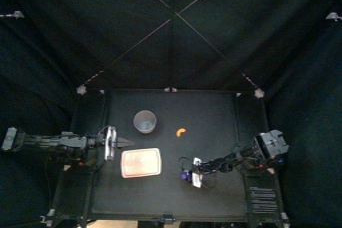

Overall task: Pick the eggplant then place it in the grey bowl
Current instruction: Place eggplant in the grey bowl

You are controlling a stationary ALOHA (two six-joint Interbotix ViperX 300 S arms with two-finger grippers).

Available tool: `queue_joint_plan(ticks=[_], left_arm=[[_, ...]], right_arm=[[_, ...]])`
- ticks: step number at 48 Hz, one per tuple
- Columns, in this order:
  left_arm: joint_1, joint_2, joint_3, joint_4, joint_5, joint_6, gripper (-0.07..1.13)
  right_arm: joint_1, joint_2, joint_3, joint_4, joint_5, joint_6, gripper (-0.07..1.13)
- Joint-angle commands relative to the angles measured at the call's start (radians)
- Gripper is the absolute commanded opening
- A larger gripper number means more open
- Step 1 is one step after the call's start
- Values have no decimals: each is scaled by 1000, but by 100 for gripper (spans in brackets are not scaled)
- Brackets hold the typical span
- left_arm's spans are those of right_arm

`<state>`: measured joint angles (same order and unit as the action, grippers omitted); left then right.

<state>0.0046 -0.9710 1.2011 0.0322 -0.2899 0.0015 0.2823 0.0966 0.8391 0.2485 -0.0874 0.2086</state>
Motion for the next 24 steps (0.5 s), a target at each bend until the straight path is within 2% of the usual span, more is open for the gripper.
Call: queue_joint_plan(ticks=[1, 4, 8, 24], left_arm=[[2, 3, -12, 3, 0, 2, -1], [2, 3, -12, 2, 0, 2, -1], [2, 3, -12, 3, 0, 2, -1], [2, 3, -12, 2, 0, 3, -1]], right_arm=[[-3, -17, -18, -3, 0, -2, 61], [-17, -29, -28, -12, 0, -6, 56], [-74, -60, -57, -44, 0, -9, 56], [-371, -110, -373, -356, 2, -3, 57]])
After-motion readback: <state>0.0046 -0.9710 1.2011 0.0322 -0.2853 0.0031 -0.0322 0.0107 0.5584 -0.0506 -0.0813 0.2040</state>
